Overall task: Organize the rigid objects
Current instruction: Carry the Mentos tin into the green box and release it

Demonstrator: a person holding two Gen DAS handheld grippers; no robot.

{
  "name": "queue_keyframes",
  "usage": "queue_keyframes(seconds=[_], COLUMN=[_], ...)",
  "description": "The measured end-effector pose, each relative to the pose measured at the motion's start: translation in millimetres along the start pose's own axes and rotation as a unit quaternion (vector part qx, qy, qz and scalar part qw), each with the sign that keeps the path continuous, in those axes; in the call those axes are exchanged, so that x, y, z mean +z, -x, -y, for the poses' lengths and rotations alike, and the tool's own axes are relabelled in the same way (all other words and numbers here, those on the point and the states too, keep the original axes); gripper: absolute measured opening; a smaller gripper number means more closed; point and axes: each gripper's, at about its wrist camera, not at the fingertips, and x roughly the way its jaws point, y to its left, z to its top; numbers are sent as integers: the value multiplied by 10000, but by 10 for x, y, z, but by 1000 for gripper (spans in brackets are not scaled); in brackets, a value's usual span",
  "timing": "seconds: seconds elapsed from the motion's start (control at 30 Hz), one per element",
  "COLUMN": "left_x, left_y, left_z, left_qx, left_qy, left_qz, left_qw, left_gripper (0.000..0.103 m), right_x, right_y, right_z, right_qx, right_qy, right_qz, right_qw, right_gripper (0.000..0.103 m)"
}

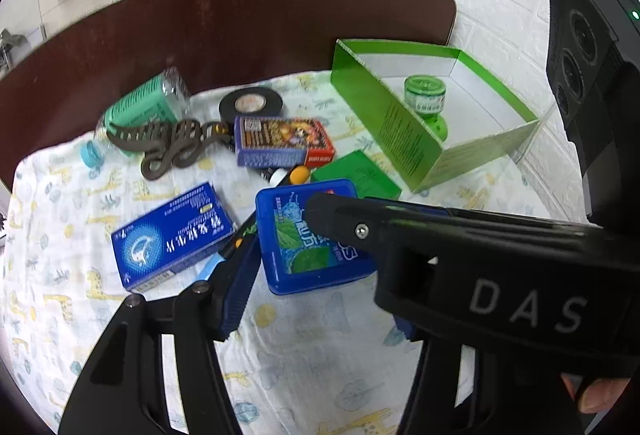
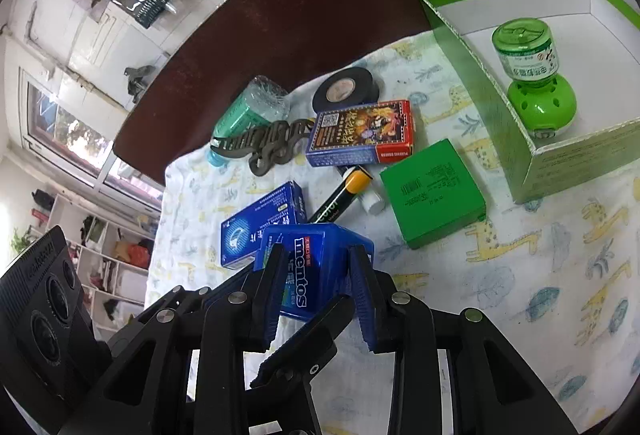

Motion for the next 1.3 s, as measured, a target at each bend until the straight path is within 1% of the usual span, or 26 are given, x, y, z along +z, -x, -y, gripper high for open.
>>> queue_keyframes(seconds=[0.23, 0.33, 0.5, 0.63, 0.77, 0.9, 1.03, 1.3], left_x=[361, 566, 911, 1113, 1215, 1265, 1302, 1336], left_y=[171, 195, 122, -33, -260, -518, -758, -1091], left_z=[320, 527, 916, 1238, 1483, 1627, 1681, 1751], left_qx=[-23, -123, -349, -506, -571, -585, -618, -726], left_qy=[-328, -518, -754, -912, -1043, -1082, -1049, -918], left_qz=[324, 465, 587, 525, 314, 109, -105, -433], left_qw=[9989, 9975, 9948, 9932, 9924, 9923, 9925, 9922], left_gripper=[58, 58, 58, 58, 58, 58, 58, 58], right_x=[208, 341, 596, 757, 854, 908, 977, 1030], right_y=[429, 668, 1047, 1259, 1318, 1260, 1142, 950], right_z=[31, 105, 332, 623, 926, 1200, 1442, 1737], right_qx=[37, 6, -213, -341, -435, -482, -512, -612], right_qy=[54, 60, 31, -156, -388, -554, -709, -865], right_qz=[535, 809, 1238, 1421, 1423, 1379, 1286, 1108], right_qw=[9985, 9967, 9921, 9891, 9881, 9877, 9878, 9882], right_gripper=[34, 34, 34, 34, 35, 35, 35, 35])
